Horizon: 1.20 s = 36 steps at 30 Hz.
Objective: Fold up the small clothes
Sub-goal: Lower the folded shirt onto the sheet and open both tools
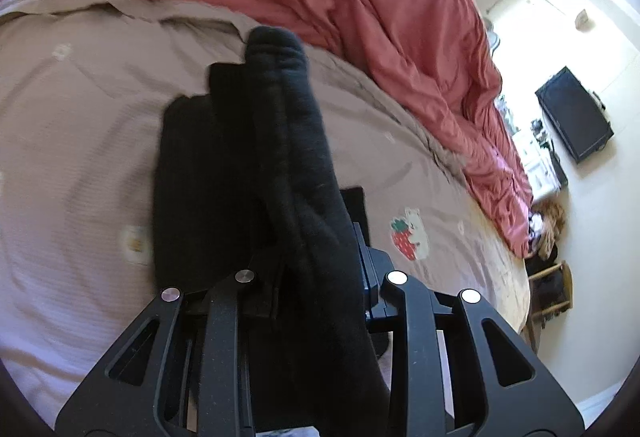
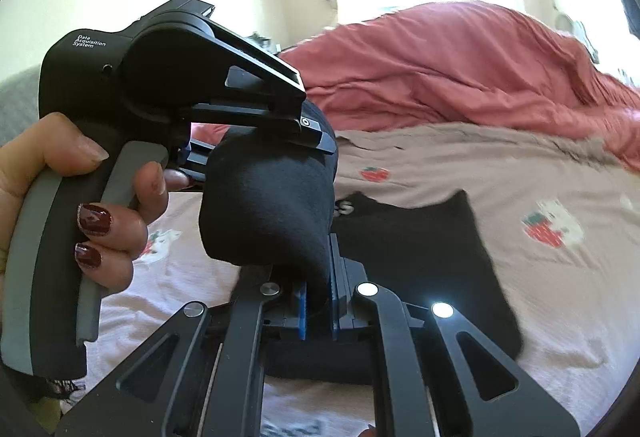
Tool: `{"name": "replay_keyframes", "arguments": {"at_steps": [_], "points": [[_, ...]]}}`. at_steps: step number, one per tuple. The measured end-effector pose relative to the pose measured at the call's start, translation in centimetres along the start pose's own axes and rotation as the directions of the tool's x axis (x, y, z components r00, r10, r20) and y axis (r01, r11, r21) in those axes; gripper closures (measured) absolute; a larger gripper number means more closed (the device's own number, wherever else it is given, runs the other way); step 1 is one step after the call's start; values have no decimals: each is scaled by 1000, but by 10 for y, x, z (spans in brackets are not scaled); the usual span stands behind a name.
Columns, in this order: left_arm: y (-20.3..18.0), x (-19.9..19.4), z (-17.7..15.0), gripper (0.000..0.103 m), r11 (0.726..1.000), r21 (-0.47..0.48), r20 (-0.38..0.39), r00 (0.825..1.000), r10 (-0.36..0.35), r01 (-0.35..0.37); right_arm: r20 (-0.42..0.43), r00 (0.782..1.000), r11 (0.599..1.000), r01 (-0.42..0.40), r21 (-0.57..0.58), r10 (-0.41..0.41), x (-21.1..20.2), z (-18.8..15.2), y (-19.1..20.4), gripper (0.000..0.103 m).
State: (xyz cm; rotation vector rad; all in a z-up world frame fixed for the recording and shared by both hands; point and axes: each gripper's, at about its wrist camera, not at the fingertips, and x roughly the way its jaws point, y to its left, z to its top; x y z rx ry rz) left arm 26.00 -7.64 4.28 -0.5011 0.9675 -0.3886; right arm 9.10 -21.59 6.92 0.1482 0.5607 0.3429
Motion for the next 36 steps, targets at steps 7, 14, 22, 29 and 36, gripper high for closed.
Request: {"name": "replay_keyframes", "arguments": {"at_steps": [7, 14, 22, 29, 36], "points": [[-21, 42, -12, 25, 998, -25, -73, 995, -64, 62, -85, 996, 982, 14, 189, 2, -1, -13, -56, 96], [11, 14, -34, 24, 998, -1, 43, 997, 69, -69, -167, 984, 935, 8, 356, 55, 5, -34, -93, 93], [26, 9, -72, 28, 937, 149, 140, 944, 297, -317, -234, 972, 943, 59, 327, 21, -3, -37, -102, 78], [30, 18, -90, 27, 922, 233, 164, 947, 277, -310, -197, 977, 977, 119, 180, -82, -36, -8, -110, 70], [42, 15, -94, 23, 941, 232, 157, 964, 214, -246, -269, 963, 991, 5, 136, 32, 8, 38, -106, 64]]}}
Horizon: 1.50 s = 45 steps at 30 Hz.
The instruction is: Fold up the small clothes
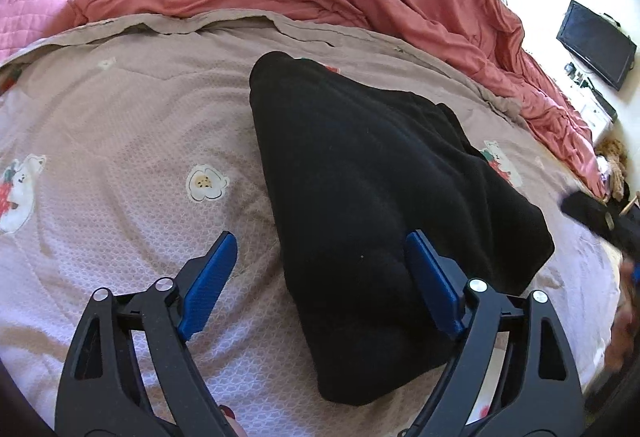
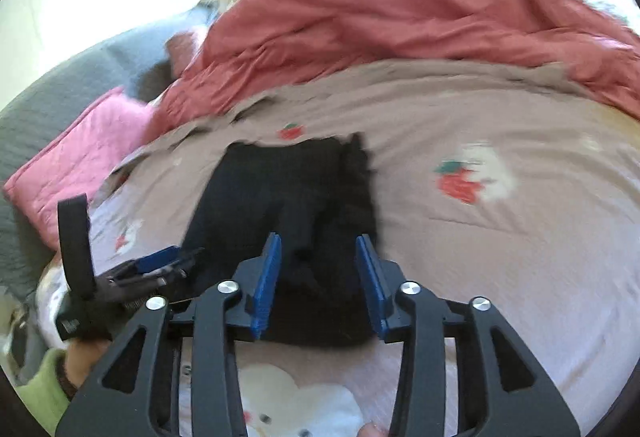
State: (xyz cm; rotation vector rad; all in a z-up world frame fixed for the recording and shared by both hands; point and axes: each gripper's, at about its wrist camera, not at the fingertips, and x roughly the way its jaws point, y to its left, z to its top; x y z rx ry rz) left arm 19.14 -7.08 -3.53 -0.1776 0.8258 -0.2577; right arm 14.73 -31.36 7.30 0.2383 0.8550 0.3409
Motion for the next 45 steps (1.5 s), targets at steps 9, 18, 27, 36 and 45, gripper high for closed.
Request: {"name": "replay_keyframes", "arguments": {"at_steps": [9, 18, 27, 36, 45], "points": [[1, -2, -1, 23, 999, 14, -11, 999, -44, 44, -195, 981, 987, 32, 160, 0, 92, 35, -29, 63], [-4, 1, -2, 22, 998, 25, -23, 998, -52, 53, -157, 987, 995, -11, 103, 27, 94, 33, -14, 84], [-1, 0, -3, 22, 997, 2, -36, 997, -71, 71, -42, 999, 1000, -11, -8, 11, 64, 38, 4, 90], [-1, 3, -6, 20, 995, -8, -57, 994, -97, 96, -90, 973, 973, 200, -118, -211, 93, 22, -16, 98], [3, 1, -5, 20, 993, -29, -59, 992, -113, 111, -23, 996, 995, 87, -49, -88, 47, 23, -20, 92]]}}
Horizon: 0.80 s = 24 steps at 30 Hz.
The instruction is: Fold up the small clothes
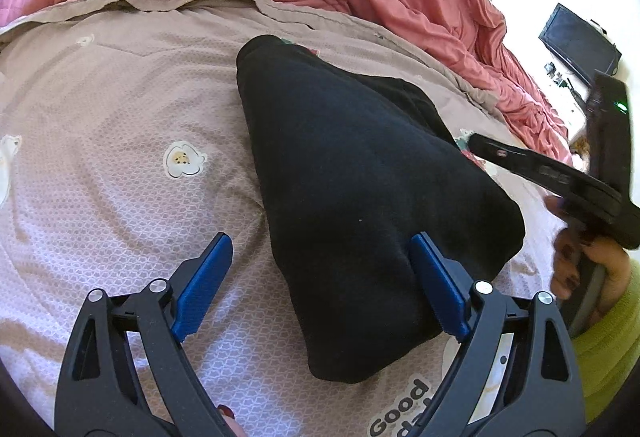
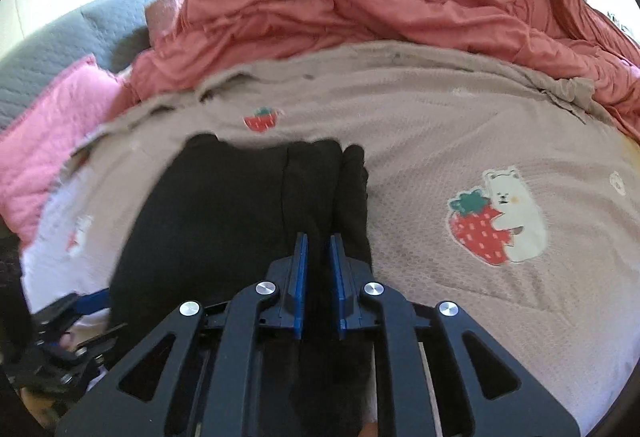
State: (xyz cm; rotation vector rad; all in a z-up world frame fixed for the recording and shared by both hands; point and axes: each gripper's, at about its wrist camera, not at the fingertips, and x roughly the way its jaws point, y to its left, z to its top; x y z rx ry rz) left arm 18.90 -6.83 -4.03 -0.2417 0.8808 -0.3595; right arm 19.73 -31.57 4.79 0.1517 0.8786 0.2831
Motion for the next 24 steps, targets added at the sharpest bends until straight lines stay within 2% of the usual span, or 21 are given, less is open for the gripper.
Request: {"name": "replay_keyframes", "arguments": {"at_steps": [2, 6, 9, 12, 14, 15, 17, 19, 23, 24], "points": [[1, 2, -1, 20, 1000, -8, -9, 1000, -9, 9, -2, 999, 999, -43, 6, 43, -11, -5, -2, 91], [7, 5, -2, 20, 997, -50, -38, 998, -53, 51, -23, 989, 989, -146, 3, 146, -32, -19, -5, 78], [11, 6, -3, 20, 994, -78, -55, 995, -84, 80, -46, 983, 983, -182, -30, 180, -42, -27, -7, 71], [13, 9, -4, 20, 988, -108, -78, 990, -120, 112, -75, 981, 979, -187, -83, 181, -44, -32, -7, 69], [12, 11, -5, 20, 988, -108, -89, 989, -119, 110, -99, 975, 969, -211, -126, 199, -45, -36, -3, 68], [12, 11, -6, 22, 989, -107, -91, 989, -114, 104, -115, 971, 962, -226, -153, 210, -45, -39, 0, 66], [10, 12, -6, 38, 990, -99, -105, 988, -109, 99, -132, 970, 946, -228, -231, 202, -43, -43, 10, 59], [10, 13, -5, 45, 986, -107, -123, 982, -142, 129, -140, 973, 932, -217, -289, 183, -37, -44, 18, 48], [16, 15, -3, 47, 983, -116, -147, 977, -156, 140, -181, 966, 916, -235, -325, 183, -21, -46, 22, 46], [19, 15, -3, 47, 981, -127, -148, 975, -165, 146, -200, 962, 910, -245, -333, 186, -18, -47, 23, 54]]}}
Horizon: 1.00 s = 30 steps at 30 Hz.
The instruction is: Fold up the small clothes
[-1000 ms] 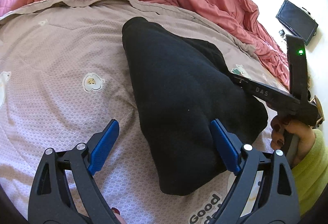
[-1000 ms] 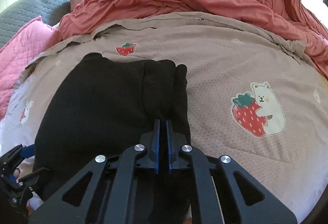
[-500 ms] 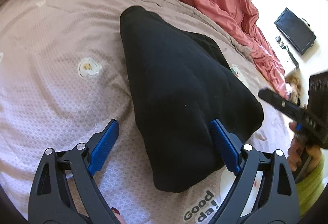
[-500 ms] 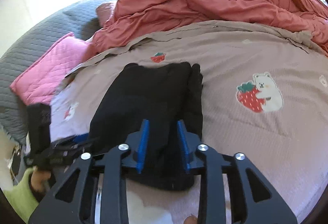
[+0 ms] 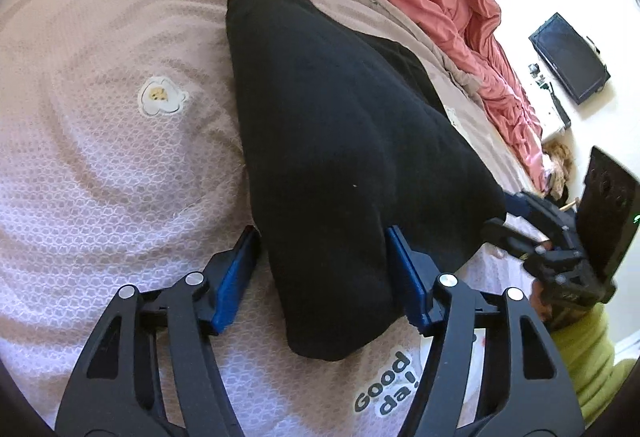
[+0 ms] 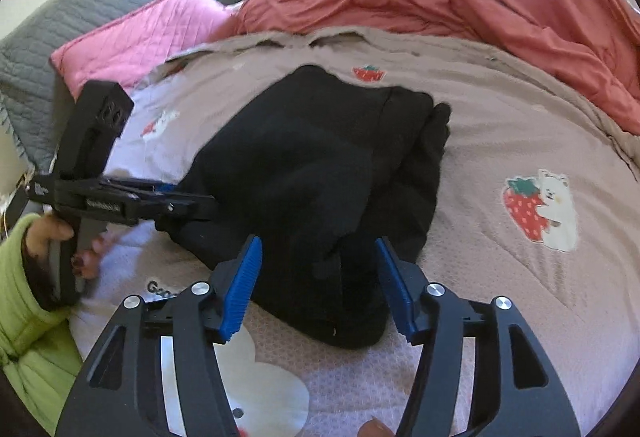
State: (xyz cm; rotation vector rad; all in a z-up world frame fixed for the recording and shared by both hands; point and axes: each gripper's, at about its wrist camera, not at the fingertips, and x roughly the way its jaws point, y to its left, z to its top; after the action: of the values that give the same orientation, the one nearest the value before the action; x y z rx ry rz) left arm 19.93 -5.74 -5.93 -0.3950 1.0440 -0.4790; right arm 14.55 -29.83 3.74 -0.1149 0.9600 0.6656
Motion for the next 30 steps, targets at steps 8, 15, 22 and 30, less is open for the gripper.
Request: {"name": "replay_keyframes", "arguments": {"at_steps": [8, 15, 22, 30], "points": [[3, -3, 0, 45, 1000, 6, -13, 1000, 5, -4, -68, 998, 1000, 1, -4, -1, -10, -31, -10, 90], [-8, -4, -1, 43, 998, 51, 17, 999, 40, -41, -52, 998, 997, 22, 68, -19, -21, -38, -10, 85], [-38, -40, 1, 47, 983, 159, 215, 975, 52, -87, 142, 988, 983, 35, 180, -61, -58, -12, -14, 63], [-63, -11, -10, 48, 925, 307, 195, 966, 170, -225, 161, 976, 961, 105, 254, -149, -25, 45, -20, 62]]}}
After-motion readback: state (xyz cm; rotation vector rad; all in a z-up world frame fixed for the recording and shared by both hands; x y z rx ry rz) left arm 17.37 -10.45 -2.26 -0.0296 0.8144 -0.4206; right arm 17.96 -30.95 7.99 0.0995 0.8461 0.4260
